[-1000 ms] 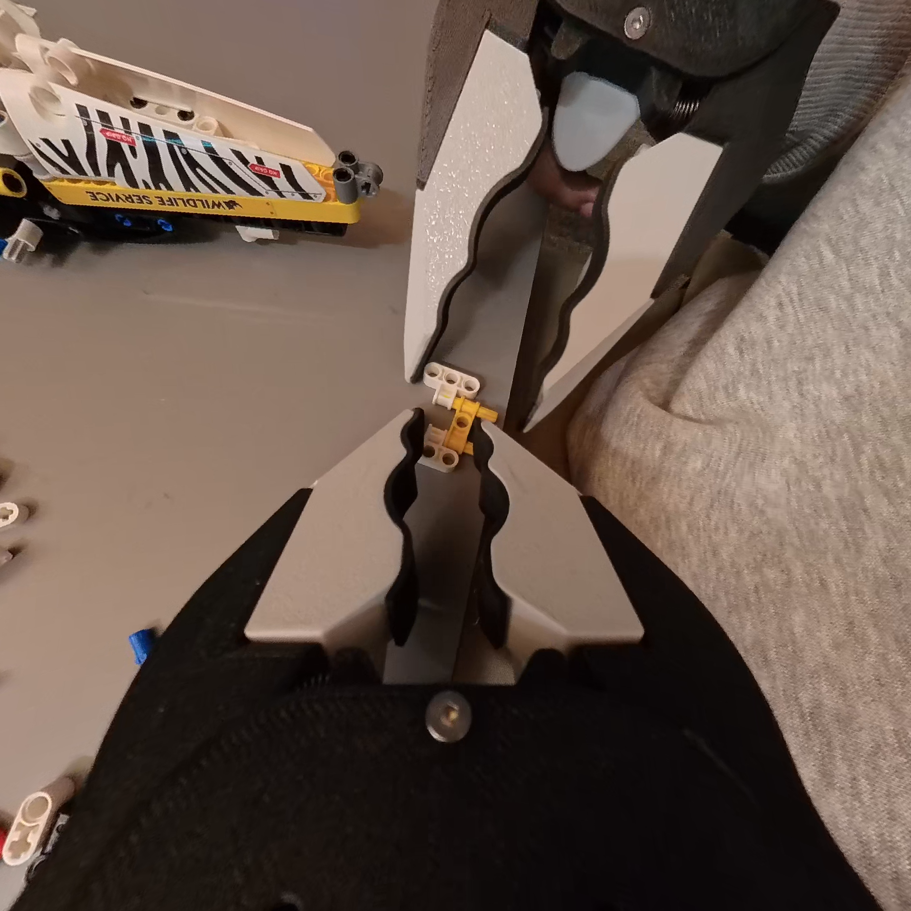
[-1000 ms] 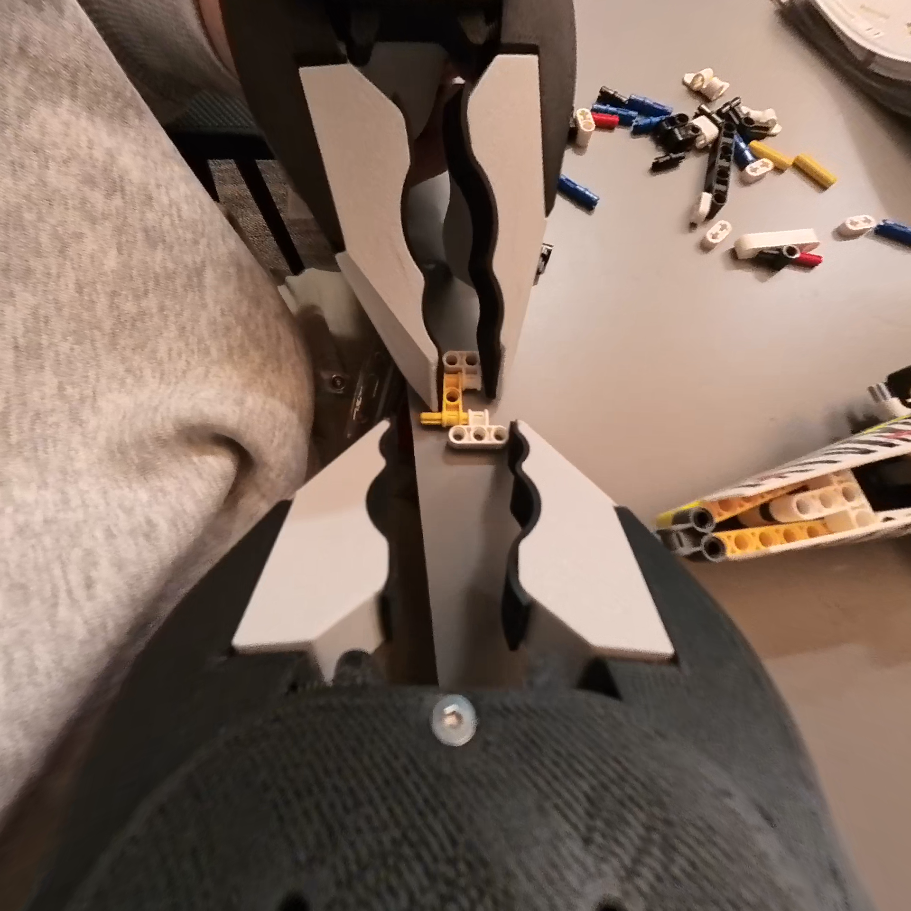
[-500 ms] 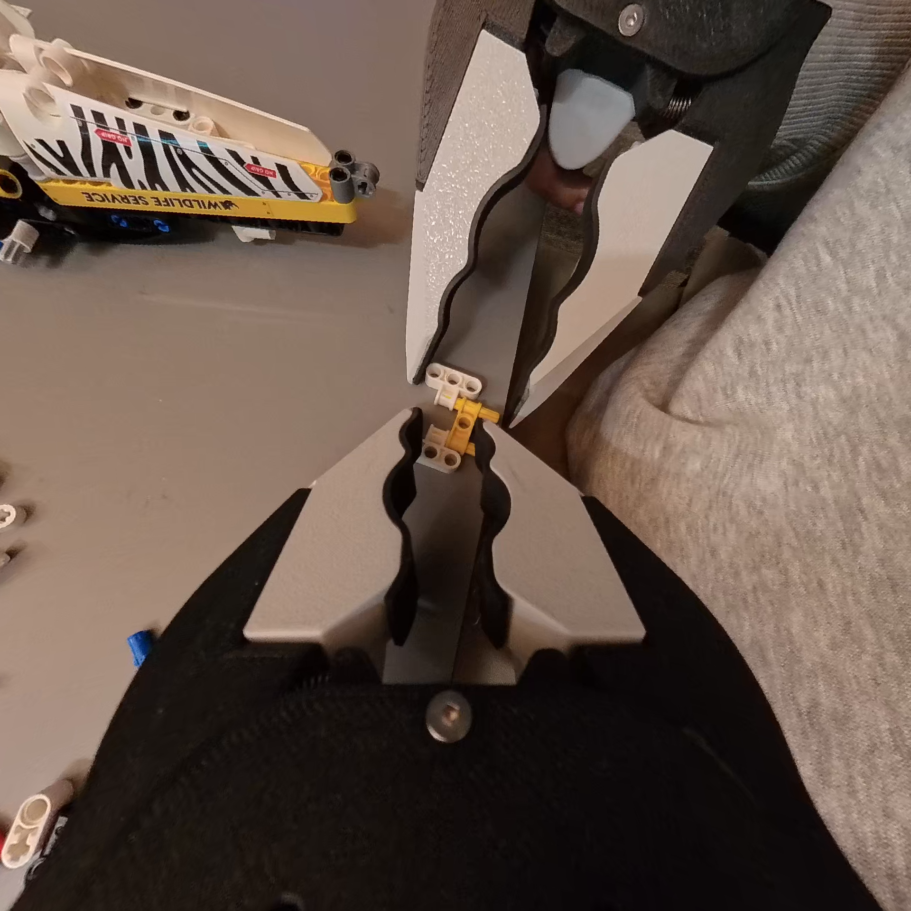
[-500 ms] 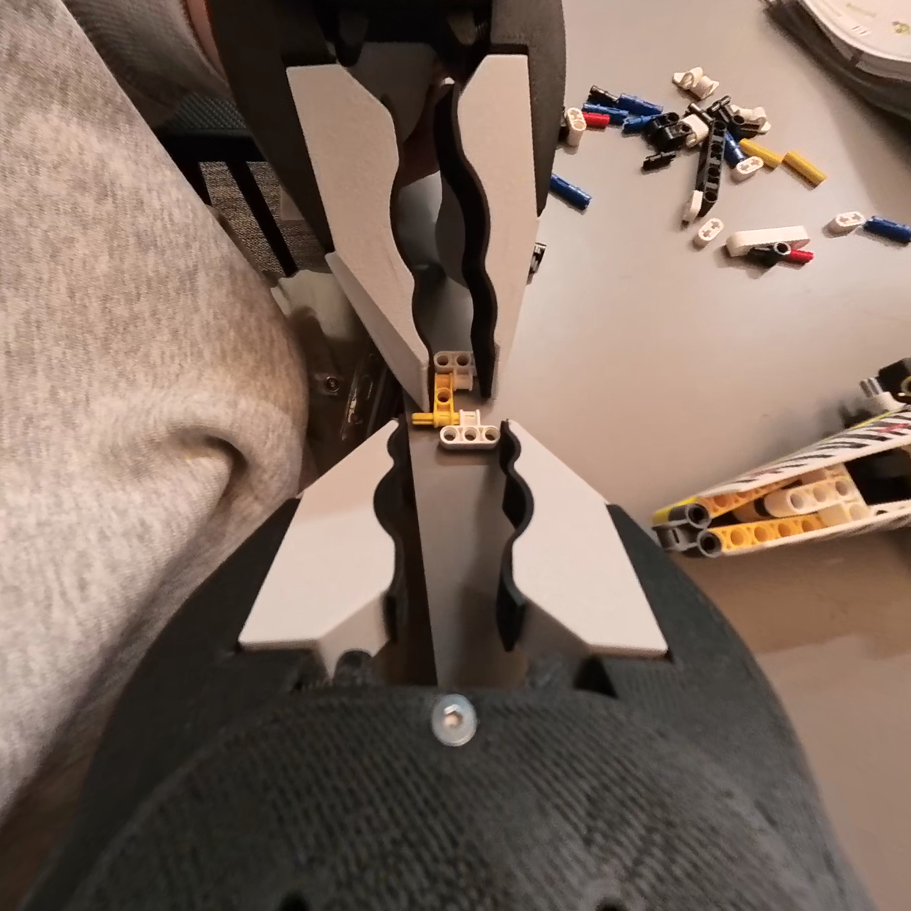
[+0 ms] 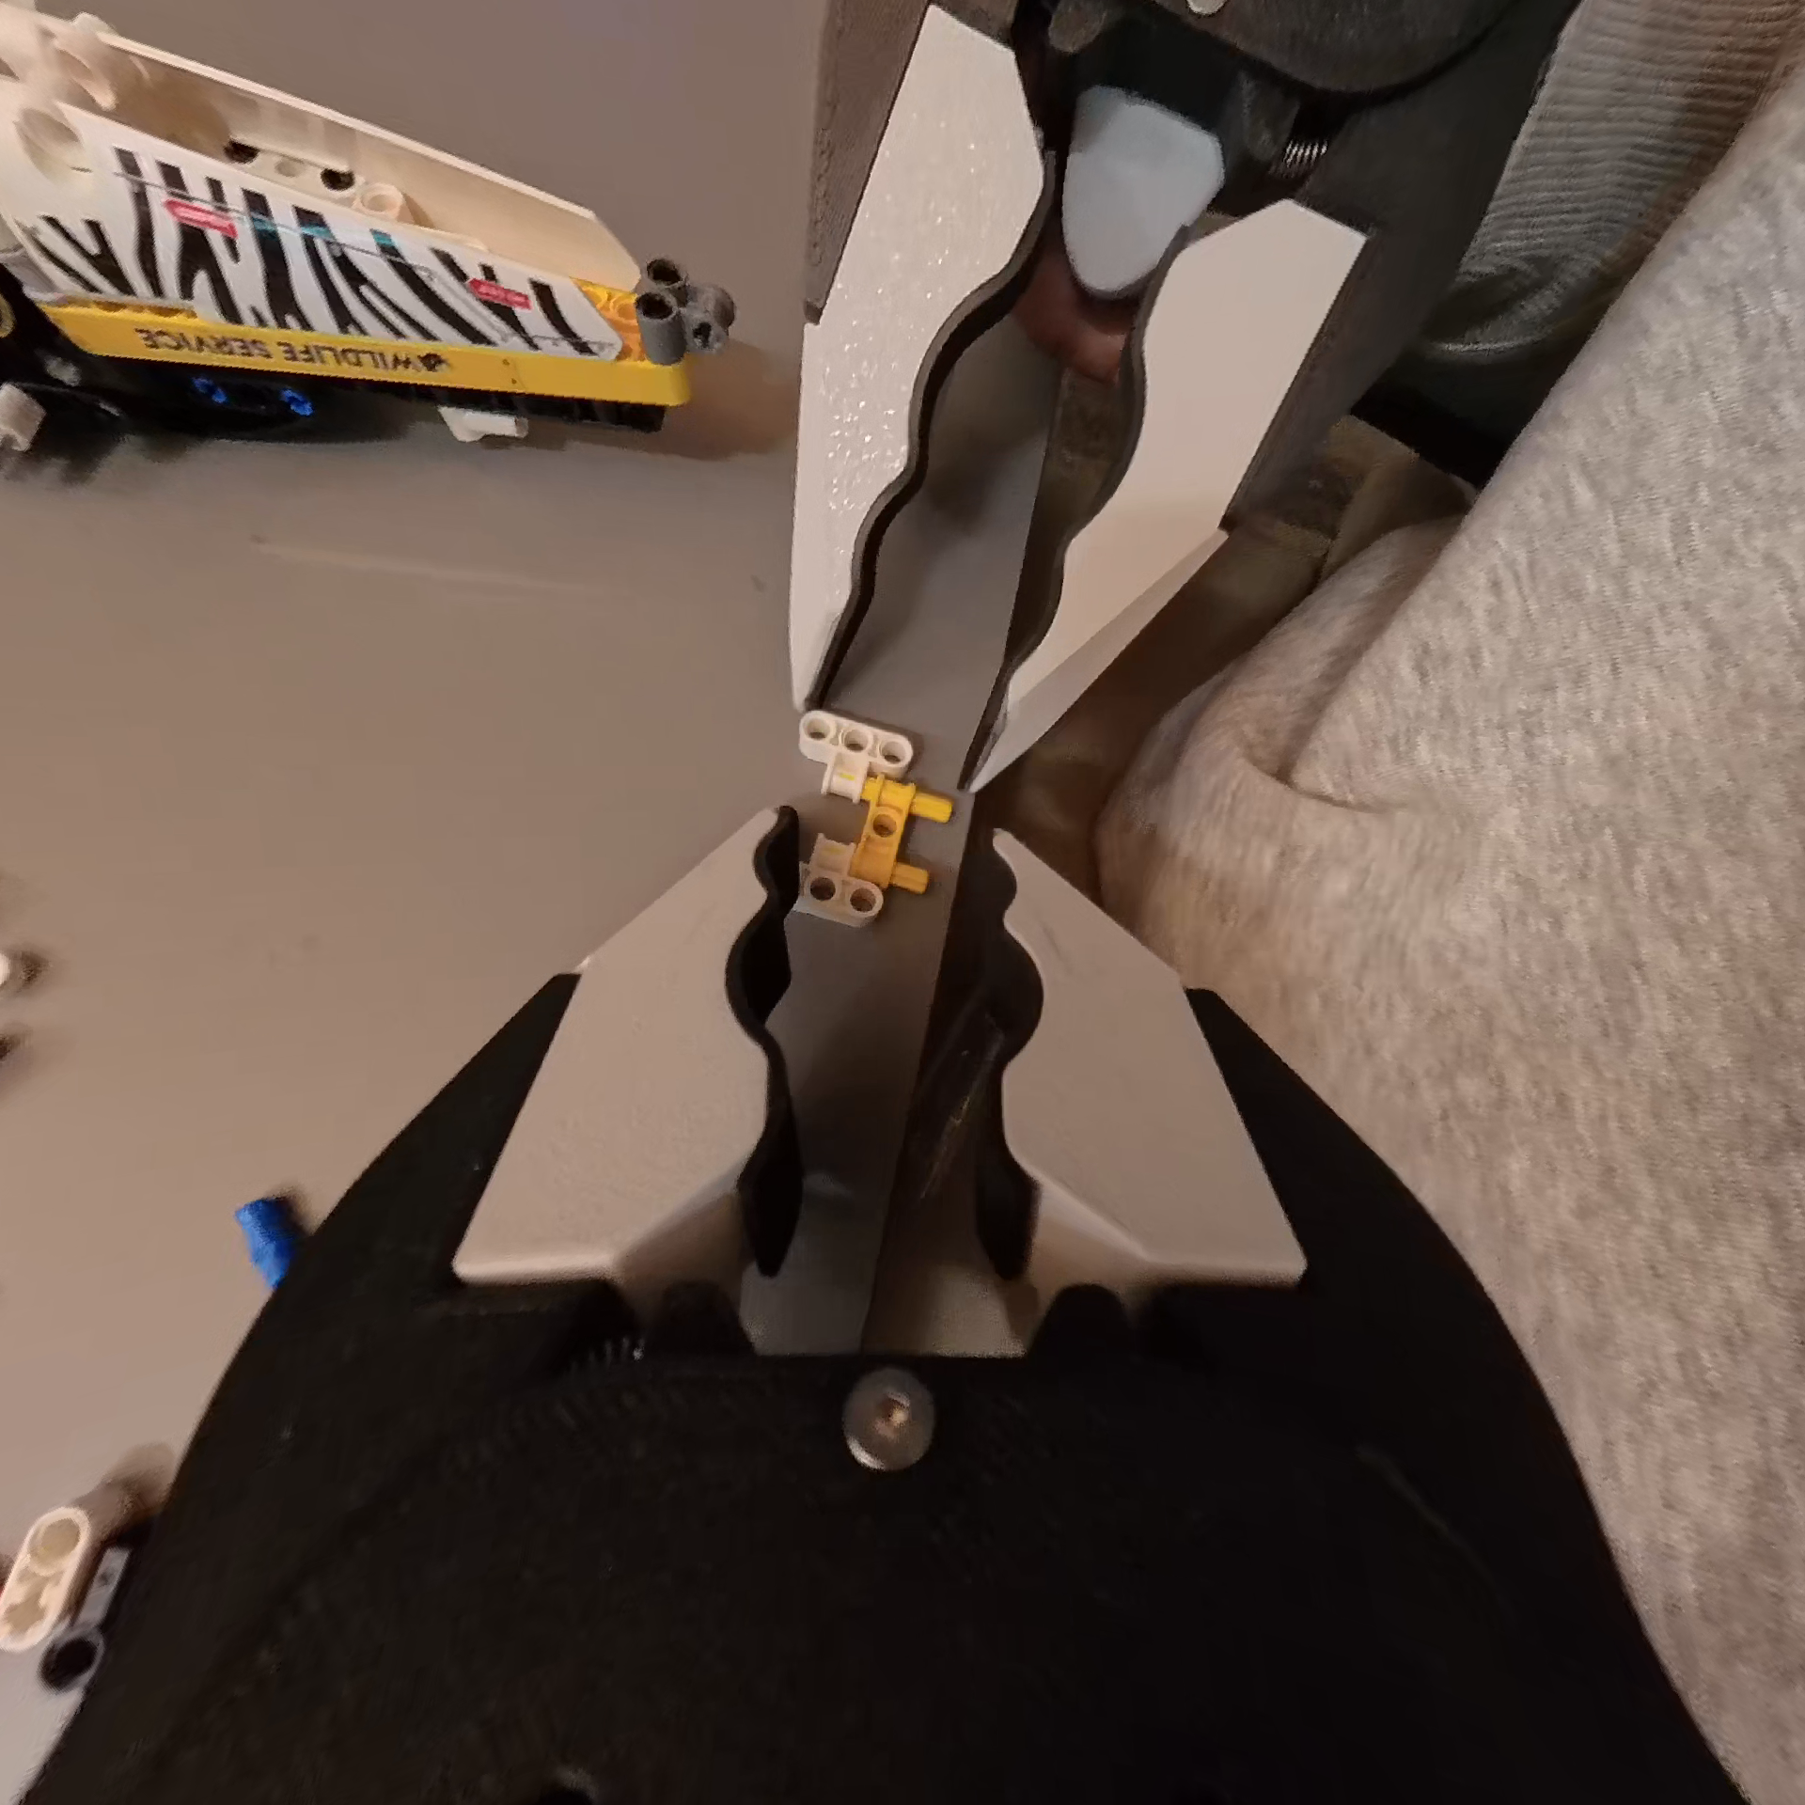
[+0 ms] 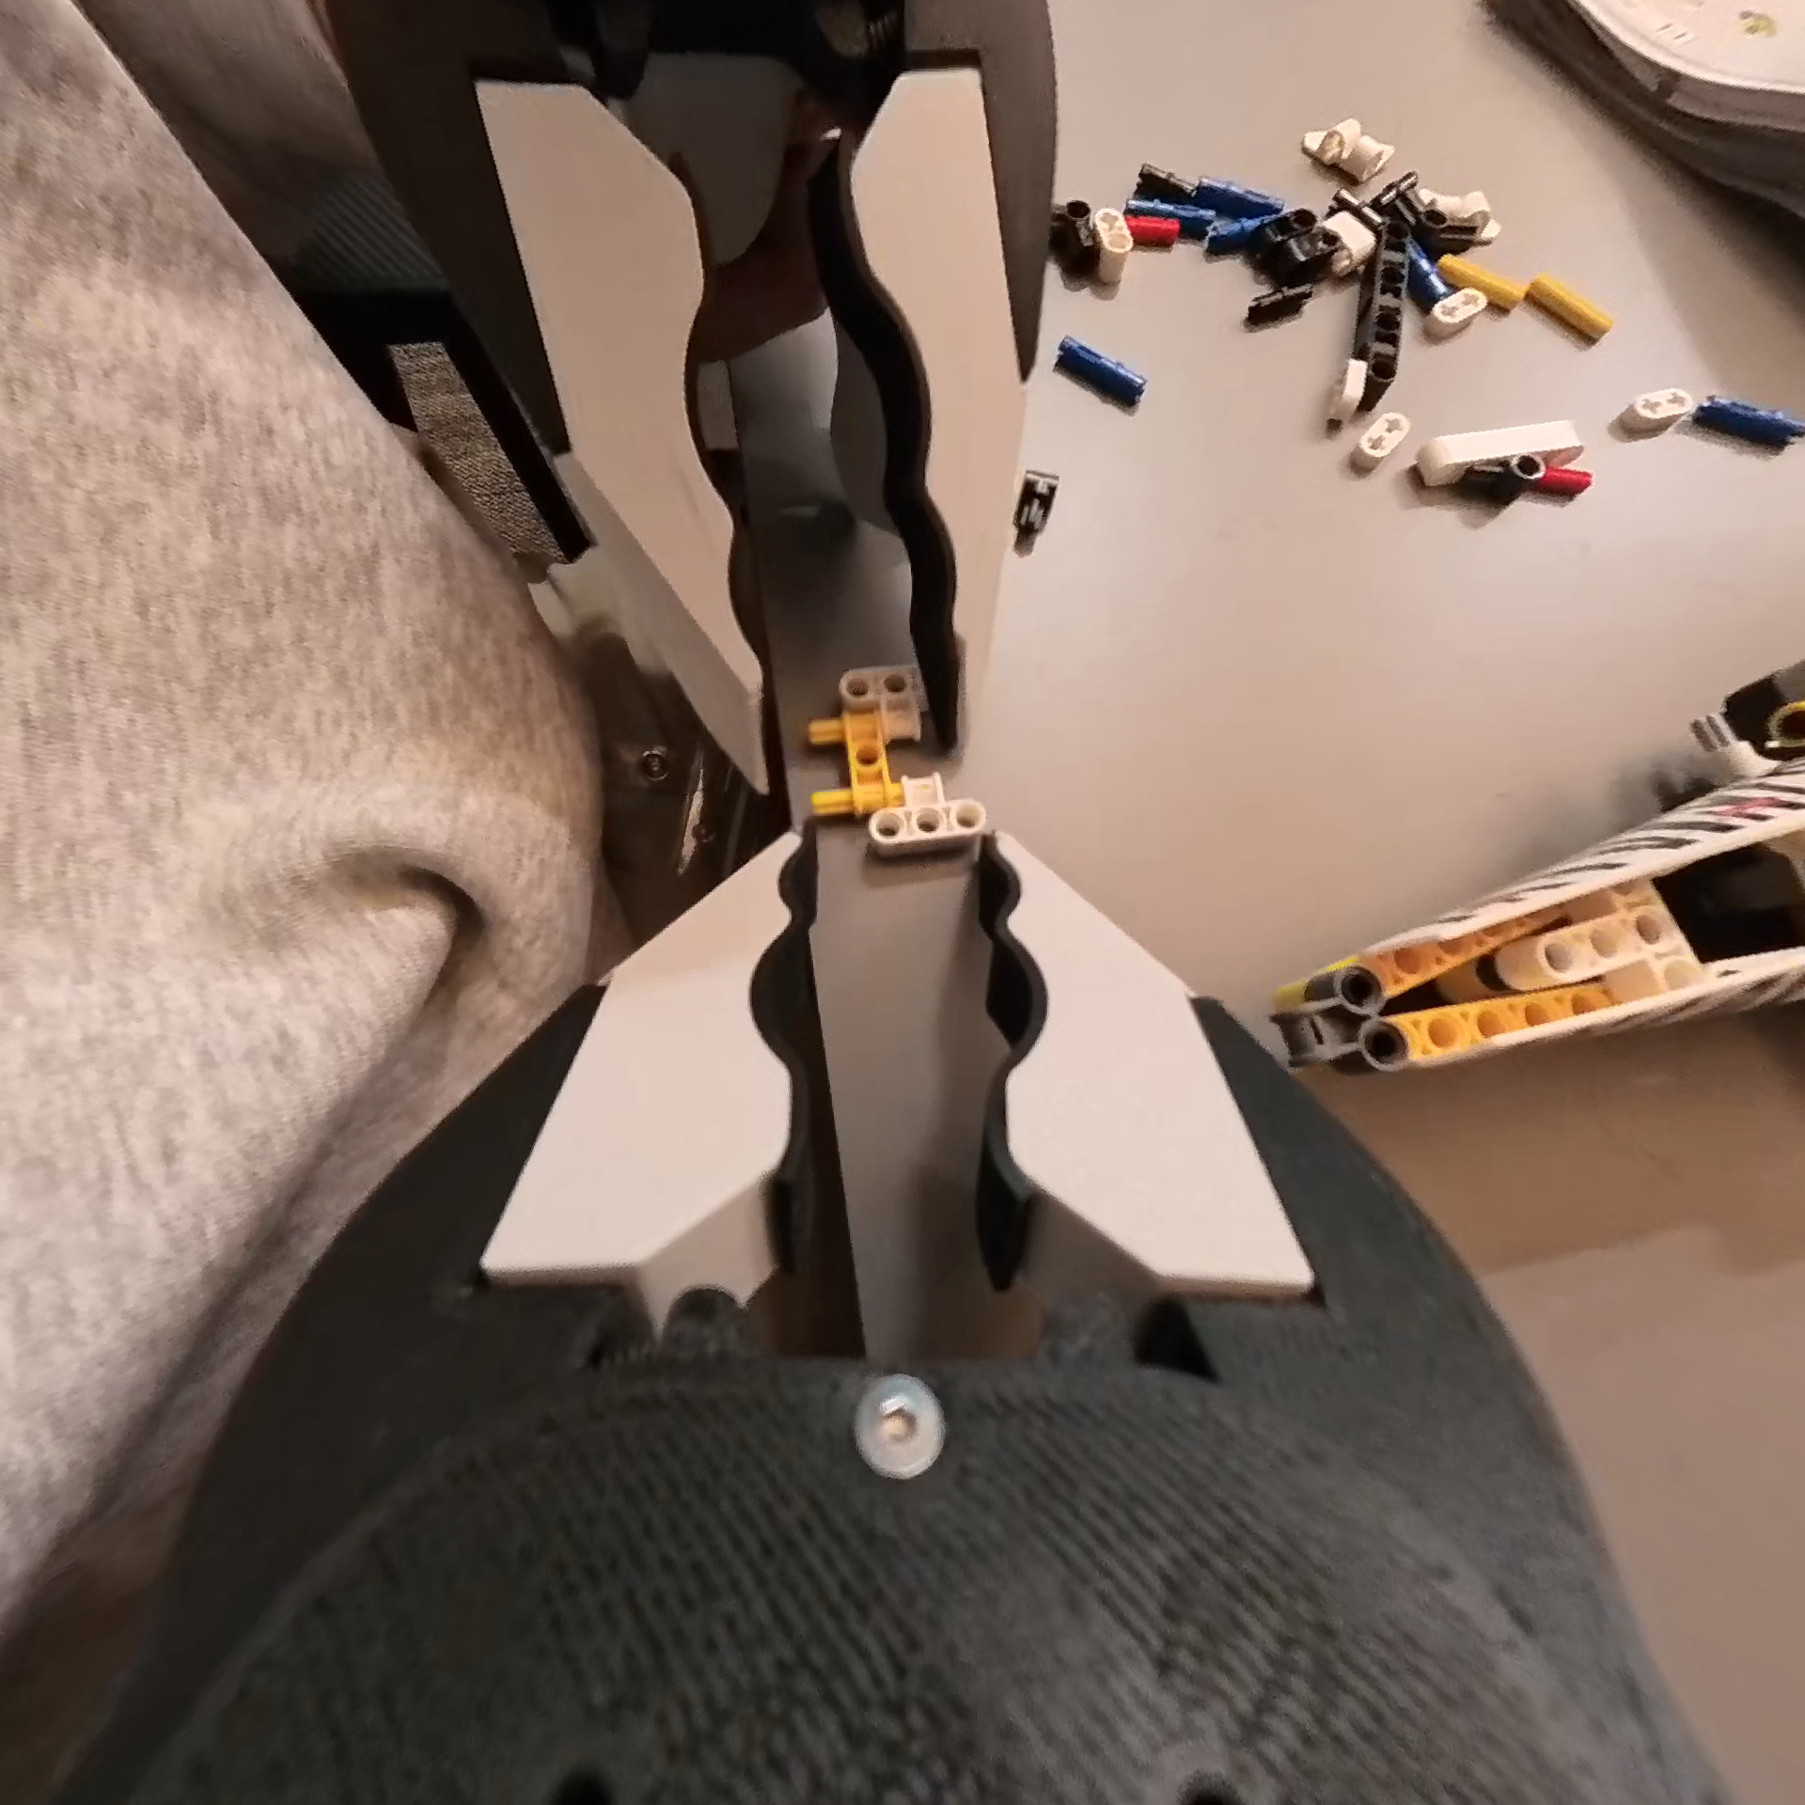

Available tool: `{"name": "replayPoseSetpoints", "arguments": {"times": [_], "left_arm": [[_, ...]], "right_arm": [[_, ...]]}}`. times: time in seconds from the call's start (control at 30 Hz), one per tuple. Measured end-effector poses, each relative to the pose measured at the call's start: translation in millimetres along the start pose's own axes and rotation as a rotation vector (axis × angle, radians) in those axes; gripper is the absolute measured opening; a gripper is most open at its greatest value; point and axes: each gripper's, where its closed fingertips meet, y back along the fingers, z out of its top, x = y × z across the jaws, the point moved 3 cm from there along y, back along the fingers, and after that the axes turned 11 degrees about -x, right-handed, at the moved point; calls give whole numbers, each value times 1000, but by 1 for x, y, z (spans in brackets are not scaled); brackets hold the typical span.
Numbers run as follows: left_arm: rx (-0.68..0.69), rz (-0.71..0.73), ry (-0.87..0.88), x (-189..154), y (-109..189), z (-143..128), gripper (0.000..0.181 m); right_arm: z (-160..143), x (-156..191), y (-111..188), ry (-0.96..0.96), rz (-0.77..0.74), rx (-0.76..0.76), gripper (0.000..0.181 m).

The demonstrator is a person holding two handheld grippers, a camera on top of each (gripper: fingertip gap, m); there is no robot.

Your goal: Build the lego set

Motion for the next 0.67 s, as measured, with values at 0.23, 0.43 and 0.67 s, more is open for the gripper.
{"name": "replayPoseSetpoints", "arguments": {"times": [0.23,0.43,0.67], "left_arm": [[-60,-5,20,2,11,6,35],[-15,37,15,8,14,-3,36],[-16,42,13,8,13,-6,32]], "right_arm": [[0,-1,0,-7,-6,1,34],[4,-1,-4,-3,-3,-4,43],[7,-1,-10,2,8,1,41]]}}
